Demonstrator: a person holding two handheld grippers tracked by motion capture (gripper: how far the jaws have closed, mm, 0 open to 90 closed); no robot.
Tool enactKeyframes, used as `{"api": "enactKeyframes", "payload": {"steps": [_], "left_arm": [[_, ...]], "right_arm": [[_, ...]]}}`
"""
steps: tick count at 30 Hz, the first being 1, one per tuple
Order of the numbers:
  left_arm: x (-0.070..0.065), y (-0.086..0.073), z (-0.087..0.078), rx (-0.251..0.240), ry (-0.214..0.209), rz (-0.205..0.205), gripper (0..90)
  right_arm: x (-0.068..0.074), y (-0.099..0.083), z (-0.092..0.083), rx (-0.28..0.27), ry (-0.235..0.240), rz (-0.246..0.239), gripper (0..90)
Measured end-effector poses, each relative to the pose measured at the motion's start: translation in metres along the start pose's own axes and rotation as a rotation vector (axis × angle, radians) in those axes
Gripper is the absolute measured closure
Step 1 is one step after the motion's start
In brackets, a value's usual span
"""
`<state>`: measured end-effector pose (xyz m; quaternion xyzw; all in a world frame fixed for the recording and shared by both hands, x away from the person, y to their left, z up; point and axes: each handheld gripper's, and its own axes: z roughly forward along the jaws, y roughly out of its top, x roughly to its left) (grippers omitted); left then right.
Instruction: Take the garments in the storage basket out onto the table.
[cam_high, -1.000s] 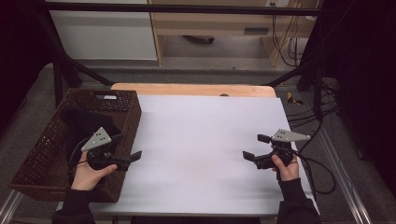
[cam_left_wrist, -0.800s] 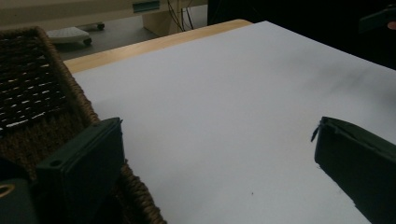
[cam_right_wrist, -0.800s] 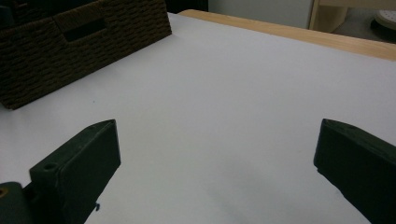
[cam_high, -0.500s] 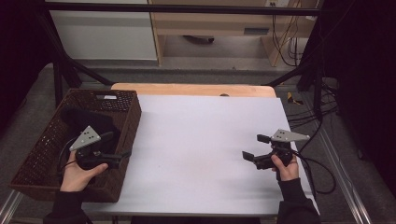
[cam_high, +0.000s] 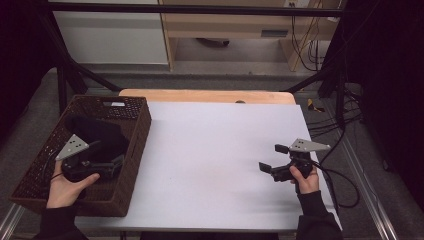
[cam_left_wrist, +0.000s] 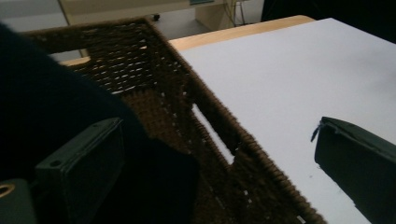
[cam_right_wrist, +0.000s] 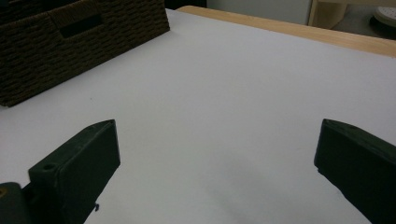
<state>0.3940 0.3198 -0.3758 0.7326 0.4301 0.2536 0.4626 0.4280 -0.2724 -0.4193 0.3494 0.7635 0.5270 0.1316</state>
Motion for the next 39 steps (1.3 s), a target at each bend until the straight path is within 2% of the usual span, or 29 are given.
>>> {"api": "enactKeyframes", "payload": {"steps": [9,12,13,14,15,19,21,25,37,39], "left_arm": [[0.013,-0.002,-0.011,-0.01,0.037,-0.035,1.4],[0.015,-0.002,-0.012,-0.009,0.045,-0.033,1.5],[0.018,-0.001,-0.013,0.004,0.069,-0.022,1.4],[0.018,-0.001,-0.013,0.004,0.069,-0.022,1.4],[0.021,-0.002,-0.014,0.006,0.096,-0.019,1.4],[0.027,-0.006,-0.016,0.013,0.108,-0.028,1.4],[0.033,-0.01,-0.018,0.007,0.112,-0.048,1.4],[0.041,-0.009,-0.019,0.016,0.136,-0.045,1.3],[0.059,0.003,-0.01,0.034,0.166,-0.029,1.3],[0.064,0.004,-0.005,0.061,0.18,-0.037,1.3]], "right_arm": [[0.0,0.0,0.001,0.004,0.004,0.002,0.5],[0.0,0.0,0.001,0.005,0.001,0.001,0.5],[0.0,0.0,0.001,0.002,-0.001,-0.002,0.5],[0.0,0.0,0.001,0.002,-0.001,-0.001,0.5],[0.0,0.0,0.001,0.003,0.0,0.0,0.5],[0.0,0.0,0.001,0.004,-0.003,-0.001,0.5],[0.0,0.0,0.001,0.007,-0.002,0.001,0.5],[0.0,-0.001,0.002,0.007,-0.005,-0.003,0.5],[-0.001,-0.001,0.001,0.01,-0.008,0.0,0.5],[-0.001,-0.001,0.001,0.007,-0.008,0.001,0.4]]}}
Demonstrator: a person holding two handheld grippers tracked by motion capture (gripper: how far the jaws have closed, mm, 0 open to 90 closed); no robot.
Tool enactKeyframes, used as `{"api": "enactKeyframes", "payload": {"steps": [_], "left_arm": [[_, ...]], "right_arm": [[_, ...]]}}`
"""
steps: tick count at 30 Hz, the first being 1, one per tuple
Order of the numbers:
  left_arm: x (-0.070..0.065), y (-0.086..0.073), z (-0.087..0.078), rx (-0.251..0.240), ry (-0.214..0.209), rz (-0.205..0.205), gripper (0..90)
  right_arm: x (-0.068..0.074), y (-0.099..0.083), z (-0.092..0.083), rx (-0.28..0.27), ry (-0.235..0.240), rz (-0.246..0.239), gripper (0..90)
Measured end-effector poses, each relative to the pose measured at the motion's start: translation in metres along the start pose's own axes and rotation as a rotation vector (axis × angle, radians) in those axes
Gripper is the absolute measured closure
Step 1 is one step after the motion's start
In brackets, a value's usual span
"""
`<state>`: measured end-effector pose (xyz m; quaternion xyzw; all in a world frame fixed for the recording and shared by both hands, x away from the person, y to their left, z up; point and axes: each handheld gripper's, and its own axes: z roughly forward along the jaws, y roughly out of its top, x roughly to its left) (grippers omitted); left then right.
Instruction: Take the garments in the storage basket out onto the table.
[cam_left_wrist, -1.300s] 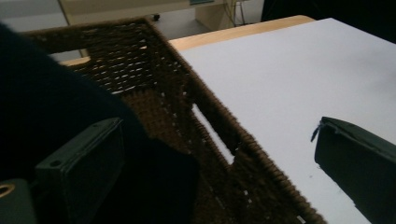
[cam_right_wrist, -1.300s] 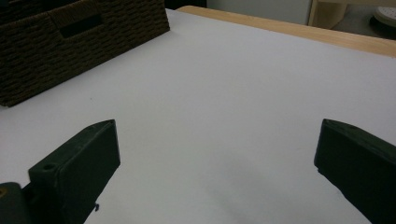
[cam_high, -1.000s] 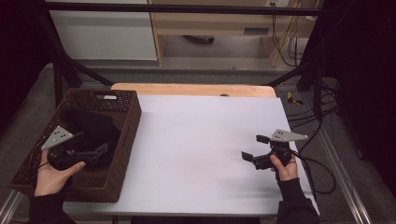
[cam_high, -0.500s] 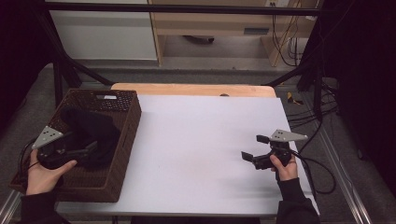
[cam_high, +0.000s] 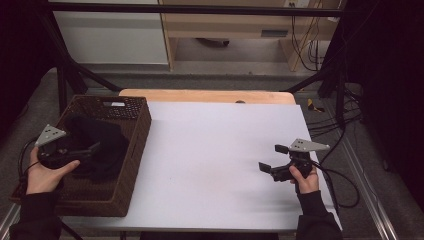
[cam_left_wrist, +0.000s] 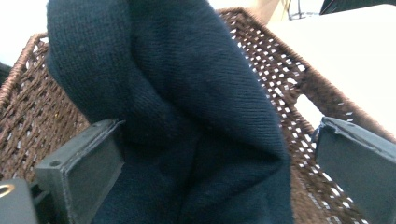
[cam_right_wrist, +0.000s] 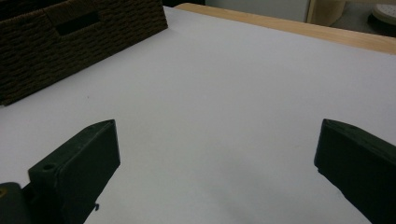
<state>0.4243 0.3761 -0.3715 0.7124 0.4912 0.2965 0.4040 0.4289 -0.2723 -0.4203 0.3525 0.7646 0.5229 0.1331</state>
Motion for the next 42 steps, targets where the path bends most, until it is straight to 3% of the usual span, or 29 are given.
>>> {"api": "enactKeyframes", "payload": {"steps": [8,11,19,22,24,27,35,36,38,39,42], "left_arm": [[0.006,-0.004,0.015,0.044,0.05,-0.04,1.3],[0.007,-0.005,0.02,0.052,0.058,-0.035,1.3],[0.008,-0.006,0.03,0.052,0.032,-0.02,0.0],[0.01,-0.009,0.036,0.072,0.019,-0.031,0.3],[0.01,-0.01,0.041,0.09,0.008,-0.012,1.4],[0.009,-0.012,0.045,0.091,0.001,-0.012,8.4],[0.011,-0.016,0.054,0.101,-0.004,0.02,43.1],[0.011,-0.017,0.055,0.105,-0.002,0.019,43.1],[0.01,-0.017,0.055,0.119,-0.011,0.032,53.6],[0.009,-0.018,0.055,0.129,-0.022,0.044,64.4],[0.009,-0.018,0.055,0.139,-0.034,0.042,72.1]], "right_arm": [[0.0,0.0,0.0,-0.001,0.002,0.002,0.4],[0.0,0.0,0.0,-0.001,0.001,0.002,0.4],[0.0,0.0,0.001,0.003,0.001,0.003,0.4],[0.0,0.0,0.001,0.003,0.0,0.003,0.4],[0.0,0.0,0.001,0.002,0.001,0.002,0.4],[0.0,0.0,0.001,0.003,0.001,0.004,0.4],[0.0,-0.001,0.002,0.005,0.003,0.002,0.4],[0.0,-0.001,0.002,0.005,0.003,0.002,0.4],[0.0,-0.001,0.002,0.005,0.003,0.002,0.4],[0.0,-0.001,0.002,0.006,0.003,0.001,0.4],[0.001,-0.001,0.001,0.006,0.004,0.001,0.4]]}}
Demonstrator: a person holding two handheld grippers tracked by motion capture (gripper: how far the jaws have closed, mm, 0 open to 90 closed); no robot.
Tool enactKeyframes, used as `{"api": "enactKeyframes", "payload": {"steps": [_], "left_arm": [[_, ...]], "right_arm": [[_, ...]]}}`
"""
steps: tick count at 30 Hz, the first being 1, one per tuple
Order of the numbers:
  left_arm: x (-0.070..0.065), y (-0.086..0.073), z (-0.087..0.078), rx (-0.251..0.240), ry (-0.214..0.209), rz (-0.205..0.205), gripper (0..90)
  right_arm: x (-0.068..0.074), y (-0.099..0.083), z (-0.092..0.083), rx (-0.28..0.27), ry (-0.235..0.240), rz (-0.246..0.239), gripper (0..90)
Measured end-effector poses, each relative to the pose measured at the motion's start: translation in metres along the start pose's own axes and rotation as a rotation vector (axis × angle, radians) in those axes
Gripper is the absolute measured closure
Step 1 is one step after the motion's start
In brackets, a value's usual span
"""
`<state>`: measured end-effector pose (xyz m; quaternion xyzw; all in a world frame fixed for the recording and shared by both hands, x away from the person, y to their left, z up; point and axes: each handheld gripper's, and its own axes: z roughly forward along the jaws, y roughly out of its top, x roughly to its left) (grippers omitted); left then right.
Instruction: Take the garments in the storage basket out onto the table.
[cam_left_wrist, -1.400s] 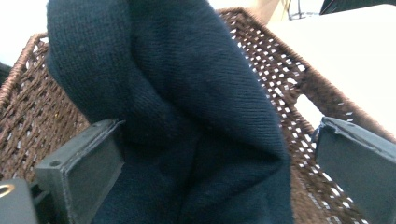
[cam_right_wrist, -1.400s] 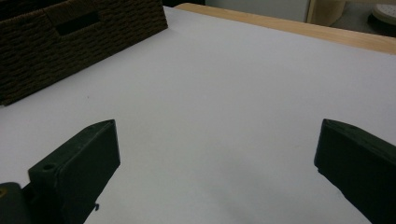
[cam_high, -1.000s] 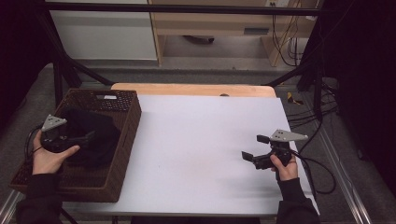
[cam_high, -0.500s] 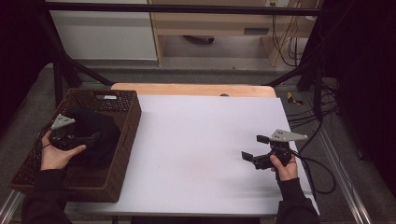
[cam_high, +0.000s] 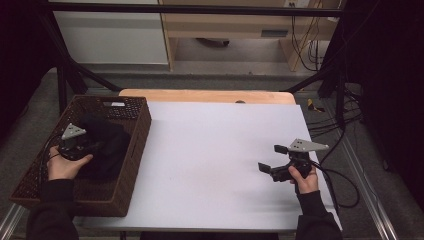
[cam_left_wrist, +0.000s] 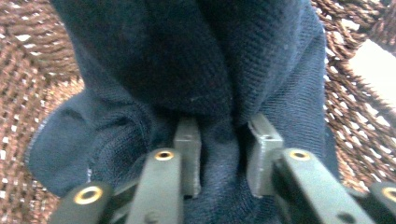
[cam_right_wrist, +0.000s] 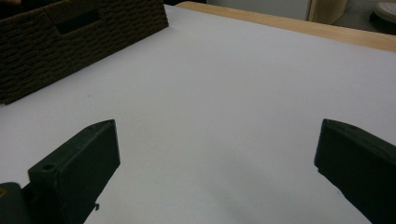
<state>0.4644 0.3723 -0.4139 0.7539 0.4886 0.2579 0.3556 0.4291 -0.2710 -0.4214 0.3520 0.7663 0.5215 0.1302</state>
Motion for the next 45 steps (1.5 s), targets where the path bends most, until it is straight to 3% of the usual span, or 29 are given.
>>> {"api": "enactKeyframes", "payload": {"steps": [12,15,17,19,20,21,22,23,25,26,27,29,31,32,34,35,38,40,41,44,45], "left_arm": [[-0.003,0.007,-0.012,-0.004,-0.03,-0.025,76.8],[-0.002,0.006,-0.009,0.008,-0.043,-0.011,75.5],[-0.002,0.004,-0.008,-0.009,-0.021,0.006,68.7],[0.0,0.004,-0.012,-0.062,-0.008,-0.028,58.2],[0.0,0.004,-0.012,-0.062,-0.008,-0.028,52.6],[0.0,0.005,-0.014,-0.088,-0.017,-0.043,52.6],[-0.001,0.005,-0.016,-0.114,-0.031,-0.066,42.7],[-0.003,0.007,-0.02,-0.163,-0.012,-0.072,33.5],[-0.004,0.008,-0.021,-0.176,-0.004,-0.077,23.9],[-0.006,0.009,-0.021,-0.172,-0.01,-0.094,23.9],[-0.01,0.013,-0.018,-0.138,0.013,-0.098,10.3],[-0.012,0.015,-0.015,-0.131,0.03,-0.095,9.0],[-0.015,0.018,-0.006,-0.097,0.032,-0.14,1.7],[-0.015,0.018,-0.006,-0.097,0.032,-0.14,0.5],[-0.015,0.016,0.0,-0.058,0.071,-0.123,0.0],[-0.013,0.013,0.007,-0.022,0.074,-0.15,0.0],[-0.013,0.011,0.01,-0.006,0.061,-0.164,0.0],[-0.015,0.01,0.012,0.004,0.042,-0.143,0.0],[-0.016,0.007,0.014,0.032,0.045,-0.101,0.2],[-0.014,0.005,0.015,0.06,0.047,-0.091,3.4],[-0.013,0.003,0.016,0.074,0.049,-0.07,16.0]], "right_arm": [[0.0,0.0,-0.001,-0.004,0.005,-0.005,0.8],[0.0,0.0,-0.001,-0.002,0.008,-0.006,0.9],[0.0,0.0,-0.001,-0.001,0.008,-0.005,0.9],[0.0,0.0,-0.001,-0.003,0.007,-0.006,0.9],[0.0,0.0,-0.001,-0.004,0.008,-0.005,0.9],[0.0,0.0,-0.001,-0.004,0.008,-0.005,0.9],[0.0,0.0,-0.001,-0.003,0.007,-0.005,0.9],[0.0,0.0,-0.001,-0.003,0.004,-0.005,0.9],[0.0,0.0,0.0,-0.001,0.006,-0.003,0.9],[0.0,0.0,0.0,-0.001,0.006,-0.003,0.9],[0.0,0.0,0.0,-0.003,0.005,-0.003,0.9],[0.0,0.0,0.0,-0.004,0.005,-0.003,0.9],[0.0,0.0,-0.001,-0.006,0.004,-0.002,0.9],[0.0,0.0,-0.001,-0.006,0.004,-0.002,0.9],[0.0,0.001,-0.001,-0.005,0.005,-0.001,0.9],[0.0,0.001,-0.001,-0.004,0.005,-0.001,0.8],[0.0,0.001,-0.001,-0.004,0.005,0.001,0.8],[0.0,0.001,-0.001,-0.003,0.002,-0.001,0.8],[0.0,0.0,-0.001,-0.003,0.002,-0.002,0.8],[0.0,0.0,-0.001,-0.002,0.001,-0.002,0.8],[0.0,0.0,-0.001,-0.002,0.002,-0.003,0.8]]}}
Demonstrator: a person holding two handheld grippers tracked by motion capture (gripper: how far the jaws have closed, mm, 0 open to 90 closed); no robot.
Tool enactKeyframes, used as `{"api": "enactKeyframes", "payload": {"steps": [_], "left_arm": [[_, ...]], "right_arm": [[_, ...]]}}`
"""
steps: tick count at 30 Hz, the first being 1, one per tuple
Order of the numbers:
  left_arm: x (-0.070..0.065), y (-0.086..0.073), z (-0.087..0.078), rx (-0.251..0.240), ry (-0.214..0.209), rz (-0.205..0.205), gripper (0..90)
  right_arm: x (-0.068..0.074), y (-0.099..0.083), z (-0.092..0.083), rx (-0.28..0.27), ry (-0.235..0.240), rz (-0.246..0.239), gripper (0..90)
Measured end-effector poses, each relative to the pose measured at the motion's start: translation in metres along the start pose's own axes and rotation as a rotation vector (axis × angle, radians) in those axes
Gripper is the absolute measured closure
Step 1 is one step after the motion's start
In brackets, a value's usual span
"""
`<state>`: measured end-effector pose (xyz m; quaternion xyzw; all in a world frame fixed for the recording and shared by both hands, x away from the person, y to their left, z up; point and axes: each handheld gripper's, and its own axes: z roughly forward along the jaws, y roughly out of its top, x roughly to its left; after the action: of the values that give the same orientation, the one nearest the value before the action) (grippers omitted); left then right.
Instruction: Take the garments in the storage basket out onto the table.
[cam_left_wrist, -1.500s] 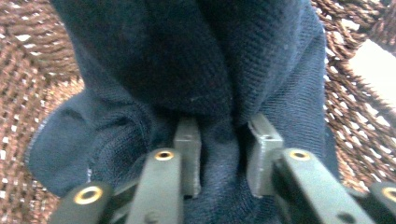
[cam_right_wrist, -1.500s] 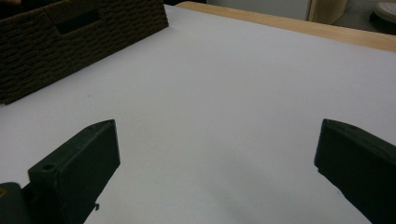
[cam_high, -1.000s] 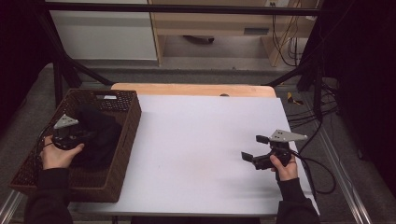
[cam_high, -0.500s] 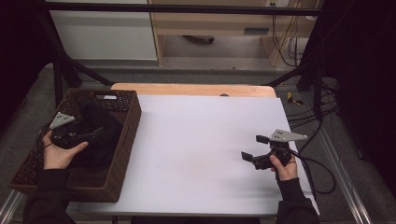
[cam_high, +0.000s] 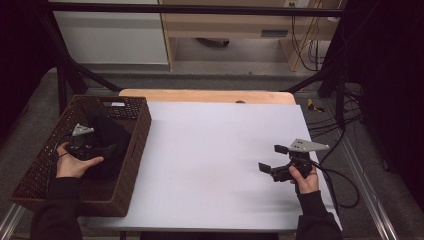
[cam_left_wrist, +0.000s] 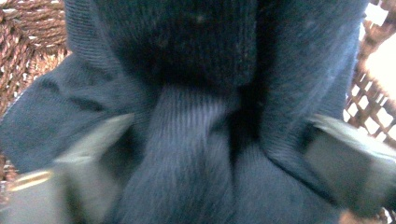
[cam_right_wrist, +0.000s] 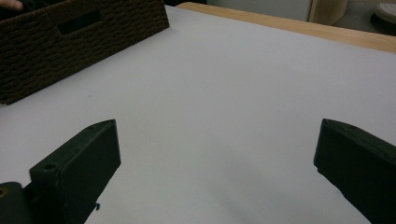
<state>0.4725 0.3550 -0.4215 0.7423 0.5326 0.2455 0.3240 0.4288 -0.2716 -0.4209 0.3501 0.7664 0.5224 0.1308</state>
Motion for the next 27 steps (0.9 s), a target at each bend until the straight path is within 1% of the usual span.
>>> {"api": "enactKeyframes", "payload": {"steps": [1,2,3,4,5,6,7,8,9,10,11,12,13,14,15,17,18,21,24,26,27], "left_arm": [[0.0,-0.001,0.001,0.018,0.003,0.025,19.6],[0.0,-0.001,0.001,0.018,0.003,0.025,23.6],[-0.001,-0.001,0.0,0.019,0.003,0.035,29.0],[-0.002,-0.001,0.0,0.026,0.009,0.052,29.0],[-0.003,-0.001,0.0,0.028,0.005,0.06,33.9],[-0.003,-0.001,-0.001,0.031,0.003,0.064,39.7],[-0.003,-0.001,-0.002,0.031,-0.007,0.059,45.6],[-0.001,-0.001,-0.004,0.033,-0.031,0.05,55.5],[-0.001,-0.001,-0.005,0.037,-0.041,0.046,58.5],[-0.001,-0.001,-0.005,0.037,-0.041,0.046,60.4],[-0.001,-0.001,-0.006,0.036,-0.043,0.048,60.4],[-0.001,0.0,-0.007,0.041,-0.046,0.051,62.9],[-0.002,0.001,-0.008,0.042,-0.045,0.052,62.9],[0.0,0.002,-0.011,0.037,-0.053,0.036,64.2],[0.0,0.002,-0.011,0.037,-0.053,0.036,64.5],[0.001,0.004,-0.014,0.028,-0.059,0.019,65.0],[0.002,0.005,-0.017,0.018,-0.072,0.002,65.1],[0.003,0.008,-0.021,0.027,-0.083,0.002,65.6],[0.003,0.01,-0.024,0.022,-0.079,0.007,66.1],[0.003,0.014,-0.03,0.004,-0.067,0.006,67.0],[0.003,0.014,-0.03,0.004,-0.067,0.006,67.2]], "right_arm": [[0.0,0.0,0.0,0.0,0.0,0.0,0.8],[0.0,0.0,0.0,0.0,0.0,0.0,0.8],[0.0,0.0,0.0,0.0,0.0,0.0,0.8],[0.0,0.0,0.0,0.0,0.0,0.0,0.8],[0.0,0.0,0.0,0.0,0.001,0.001,0.8],[0.0,0.0,0.0,0.001,0.002,0.001,0.8],[0.0,0.0,0.0,0.001,0.002,0.0,0.8],[0.0,0.0,0.0,0.003,0.004,0.0,0.8],[0.0,0.0,0.0,0.002,0.004,0.0,0.8],[0.0,0.0,0.0,0.001,0.004,-0.001,0.8],[0.0,0.0,0.0,0.001,0.004,-0.001,0.8],[0.0,0.0,0.0,0.001,0.004,0.0,0.8],[0.0,0.0,0.0,0.001,0.004,0.0,0.8],[0.0,0.0,0.0,0.001,0.005,-0.001,0.8],[0.0,0.0,0.0,0.001,0.005,-0.001,0.8],[0.0,0.0,0.0,0.0,0.006,-0.003,0.8],[0.0,0.0,0.0,0.0,0.006,-0.003,0.9],[0.0,0.0,0.0,0.0,0.004,-0.003,0.9],[0.0,0.0,0.0,-0.001,0.006,-0.002,1.0],[0.0,0.0,-0.001,-0.001,0.007,0.001,1.0],[0.0,0.0,-0.001,-0.001,0.007,0.001,1.0]]}}
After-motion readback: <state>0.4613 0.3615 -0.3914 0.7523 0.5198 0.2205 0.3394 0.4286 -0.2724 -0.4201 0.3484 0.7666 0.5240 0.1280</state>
